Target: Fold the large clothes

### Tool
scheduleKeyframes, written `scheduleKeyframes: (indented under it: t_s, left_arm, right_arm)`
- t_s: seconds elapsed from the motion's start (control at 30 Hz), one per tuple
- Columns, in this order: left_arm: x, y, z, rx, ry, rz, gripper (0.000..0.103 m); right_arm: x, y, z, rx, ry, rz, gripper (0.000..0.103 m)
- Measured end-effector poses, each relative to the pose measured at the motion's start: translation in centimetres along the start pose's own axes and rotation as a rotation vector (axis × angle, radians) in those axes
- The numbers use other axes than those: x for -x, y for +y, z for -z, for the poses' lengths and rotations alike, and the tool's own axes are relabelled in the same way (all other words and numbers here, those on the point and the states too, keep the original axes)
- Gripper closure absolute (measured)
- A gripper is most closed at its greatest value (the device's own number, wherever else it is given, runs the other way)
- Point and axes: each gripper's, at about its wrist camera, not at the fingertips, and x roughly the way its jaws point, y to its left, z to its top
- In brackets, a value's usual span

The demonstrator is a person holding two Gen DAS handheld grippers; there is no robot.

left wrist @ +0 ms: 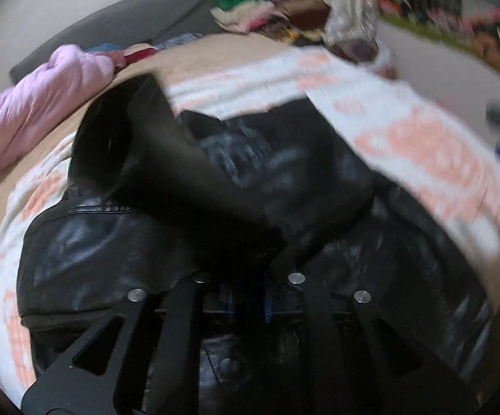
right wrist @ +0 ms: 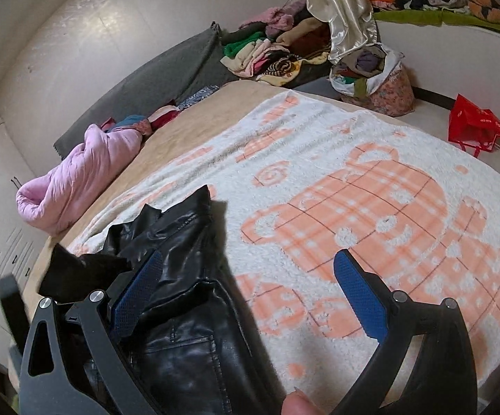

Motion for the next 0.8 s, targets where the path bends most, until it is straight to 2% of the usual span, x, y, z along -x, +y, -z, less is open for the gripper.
scheduleKeyframes:
  t_s: [0.1, 0.2, 0.3, 0.33, 0.37, 0.43, 0.53, 0.57, 0.67, 0.8]
  left_arm:
    - [-1.1, -0.6, 0.9, -0.044, 0.031, 0.006, 0.090]
    - [-1.2, -0.2, 1.2, -0.035, 0.033, 0.046, 0.076]
    - [-0.6, -0.5, 1.4, -0.052, 0.022, 0.090, 0.055]
    - [-0.1, -0.6, 1.6, -0.054, 0.018, 0.113, 0.037]
    - [0.4, -0.5, 1.8, -0.047, 0.012, 0.151, 0.026]
    - [1.4, -0.3, 2.3, -0.030, -0.004, 0.199, 0.026]
    - [3.0, 0.7, 2.8, 0.014, -0.024, 0.213, 0.021]
    - [3.7, 1.6, 2.9, 0.038, -0.038, 0.206, 0.020]
    - [5.5, 5.2, 3.3, 0.131, -0.078, 0.167, 0.016]
    - [7.1, 10.9, 3.9, 0.286, -0.108, 0.065, 0.013]
  right_arm:
    - [-0.1, 0.1, 0.1, 0.004, 0.002, 0.001, 0.004]
    - [-0.4, 0.3, 0.0, 0.011, 0.008, -0.002, 0.004]
    - [-0.9, 0.7, 0.0, 0.011, 0.025, -0.018, 0.004]
    - [-1.2, 1.0, 0.0, 0.015, 0.037, -0.035, 0.004]
    - [-1.5, 1.3, 0.1, 0.021, 0.050, -0.050, 0.004]
    - [-2.3, 2.2, 0.2, 0.035, 0.086, -0.081, 0.004]
    - [-4.2, 4.4, 0.4, 0.057, 0.167, -0.155, 0.004]
    - [-5.3, 5.8, 0.5, 0.086, 0.199, -0.192, 0.005]
    - [-7.6, 9.0, 1.0, 0.161, 0.259, -0.221, 0.005]
    - [-11.8, 11.1, 1.9, 0.181, 0.326, -0.183, 0.005]
